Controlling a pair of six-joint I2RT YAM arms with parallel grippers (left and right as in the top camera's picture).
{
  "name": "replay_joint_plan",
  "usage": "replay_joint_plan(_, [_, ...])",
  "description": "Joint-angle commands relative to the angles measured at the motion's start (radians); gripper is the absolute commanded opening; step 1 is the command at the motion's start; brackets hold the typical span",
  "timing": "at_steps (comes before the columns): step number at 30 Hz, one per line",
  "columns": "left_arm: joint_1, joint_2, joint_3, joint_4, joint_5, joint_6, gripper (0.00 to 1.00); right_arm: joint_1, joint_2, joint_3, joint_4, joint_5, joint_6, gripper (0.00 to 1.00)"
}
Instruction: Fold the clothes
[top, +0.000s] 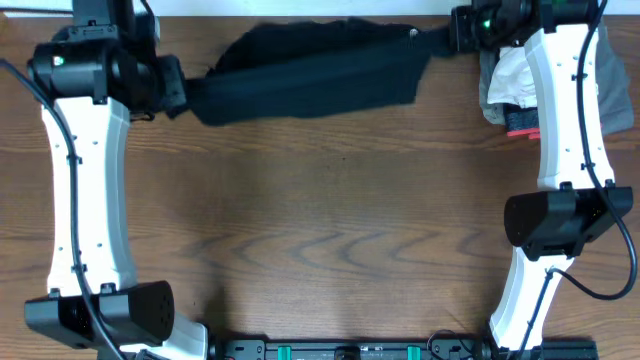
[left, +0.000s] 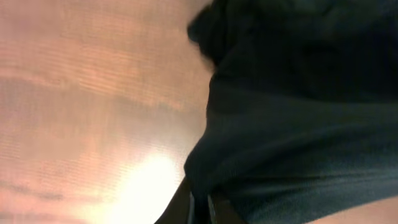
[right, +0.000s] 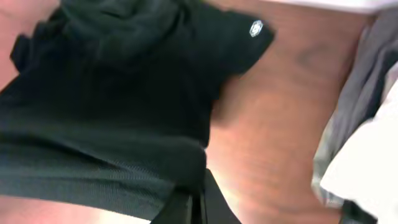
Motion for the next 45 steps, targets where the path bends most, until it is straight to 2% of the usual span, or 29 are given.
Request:
replay_joint_plan(1, [0.045,-0.019,0.009,-0.068,-0.126,0.012,0.06,-0.069,-0.027,0.011,-0.065,0.115,0.011,0.01])
replay_joint_plan(7, [0.045,-0.019,-0.022,-0.214,-0.126,-0.008,0.06,-0.059,-0.027,0.010,-0.253,0.108,0.014,0.02])
replay_joint_plan(13, [0.044,-0.019,-0.150,-0.227,-0.126,-0.034,0.06,-0.053,-0.027,0.008,-0.364,0.109,0.013,0.01])
replay_joint_plan(18, [0.045,-0.019,-0.300,-0.190,-0.125,-0.067,0.06,-0.044,-0.026,-0.022,-0.362,0.052,0.017,0.01])
replay_joint_plan(24, [0.044,-0.019,-0.447,-0.135,-0.099,-0.067,0.06,-0.021,-0.026,-0.169,-0.363,0.068,0.018,0.01])
replay_joint_plan(36, [0.043,-0.019,-0.596,-0.054,-0.053,-0.086,0.06,-0.020,-0.026,-0.493,-0.280,0.113,0.037,0.01])
replay_joint_plan(45, [0.043,-0.019,-0.697,-0.015,-0.050,-0.147,0.07,-0.023,-0.026,-0.583,-0.268,0.113,0.045,0.01])
